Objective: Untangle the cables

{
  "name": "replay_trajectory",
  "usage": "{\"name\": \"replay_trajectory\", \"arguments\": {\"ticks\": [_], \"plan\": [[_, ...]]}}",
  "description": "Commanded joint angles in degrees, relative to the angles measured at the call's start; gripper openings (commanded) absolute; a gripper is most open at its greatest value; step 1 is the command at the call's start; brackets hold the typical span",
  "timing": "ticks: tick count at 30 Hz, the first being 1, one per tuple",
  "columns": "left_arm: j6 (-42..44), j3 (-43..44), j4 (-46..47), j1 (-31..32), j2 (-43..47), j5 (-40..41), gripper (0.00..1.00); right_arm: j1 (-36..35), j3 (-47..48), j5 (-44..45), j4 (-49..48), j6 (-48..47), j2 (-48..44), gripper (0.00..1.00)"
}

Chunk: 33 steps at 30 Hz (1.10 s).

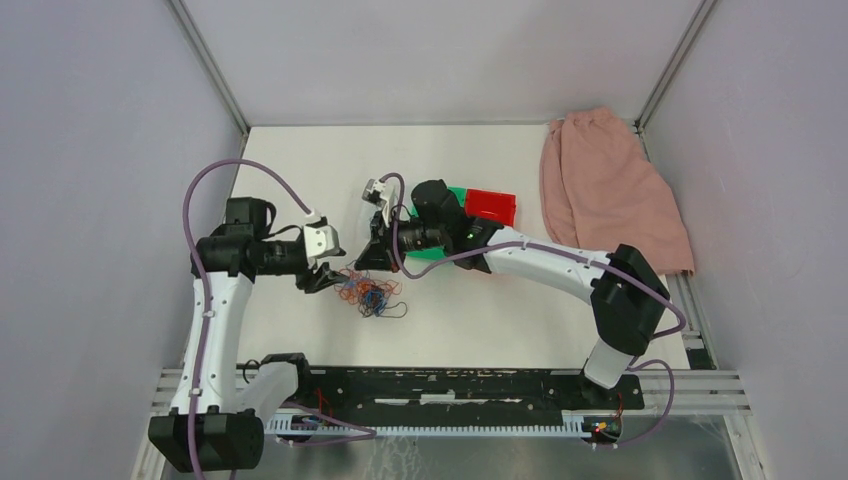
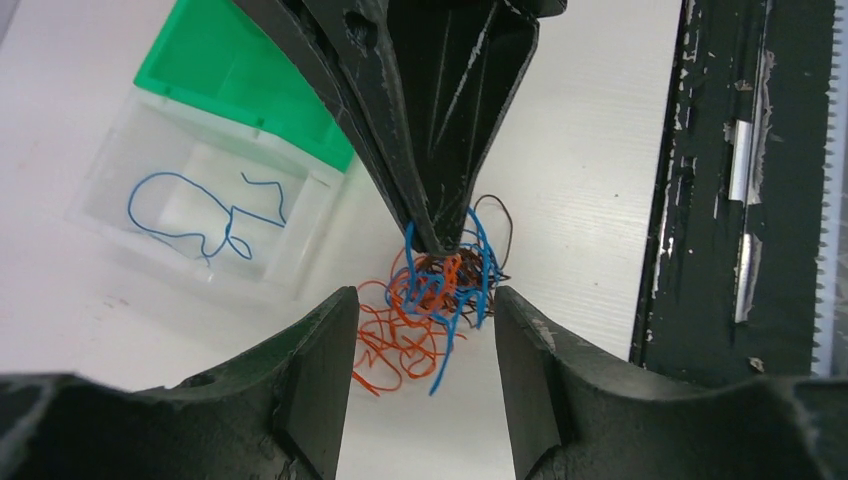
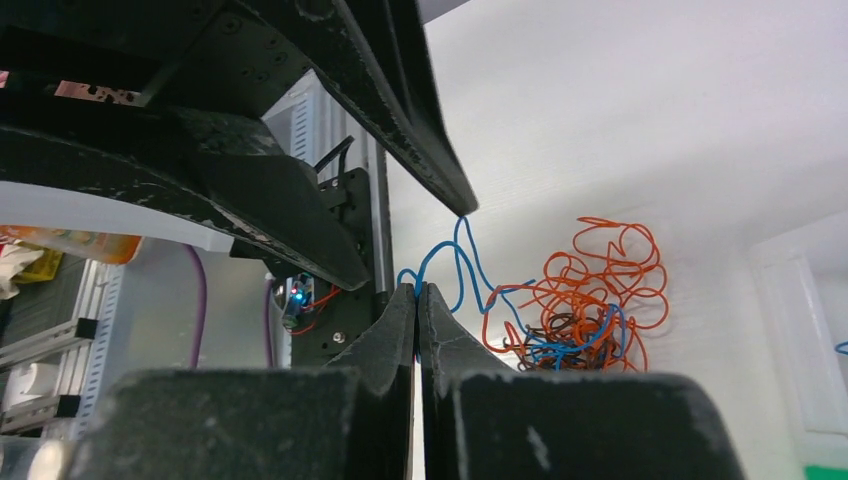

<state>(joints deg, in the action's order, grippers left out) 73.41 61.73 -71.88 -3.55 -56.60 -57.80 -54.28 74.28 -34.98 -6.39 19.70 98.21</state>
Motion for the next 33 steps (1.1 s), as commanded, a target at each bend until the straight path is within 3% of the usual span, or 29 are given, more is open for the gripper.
{"name": "replay_trajectory", "arguments": {"ticks": [1,6,16,18,21,27,30,33], "plan": [[-2.8,-1.8,7.3,1.0,1.6,-3.6,0.59,-0.6,0.9,-3.5,-3.2,3.0,-3.0,0.0],[-3.4,-3.1,7.3,2.1,1.6,-3.9,0.51,-0.8,1.5,-4.3,-4.1,5.0,-4.0,0.0],[-11.5,-5.3,13.7,2.2,3.5,-6.8,0.1,-1.0,-1.3,-4.3,-11.7,11.9,-5.2,0.02],[-14.7,-5.1,14.7,2.3,3.7,-8.0,0.04,-1.1,-2.2,-3.8,-12.8,13.2,-5.5,0.07],[-17.4,-4.0,14.9,2.2,4.1,-9.0,0.03,-0.8,-4.0,-1.5,-14.2,15.3,-7.1,0.18],[-22.3,1.9,15.0,2.2,5.9,-10.1,0.03,2.2,-12.6,7.3,-18.7,18.3,-16.1,0.63],[-23.2,4.7,15.0,2.2,6.8,-11.0,0.03,3.0,-17.1,13.0,-18.6,16.5,-19.5,0.69],[-24.0,6.9,14.9,2.3,7.2,-11.7,0.03,3.0,-17.4,13.0,-16.8,14.9,-18.8,0.71]]}}
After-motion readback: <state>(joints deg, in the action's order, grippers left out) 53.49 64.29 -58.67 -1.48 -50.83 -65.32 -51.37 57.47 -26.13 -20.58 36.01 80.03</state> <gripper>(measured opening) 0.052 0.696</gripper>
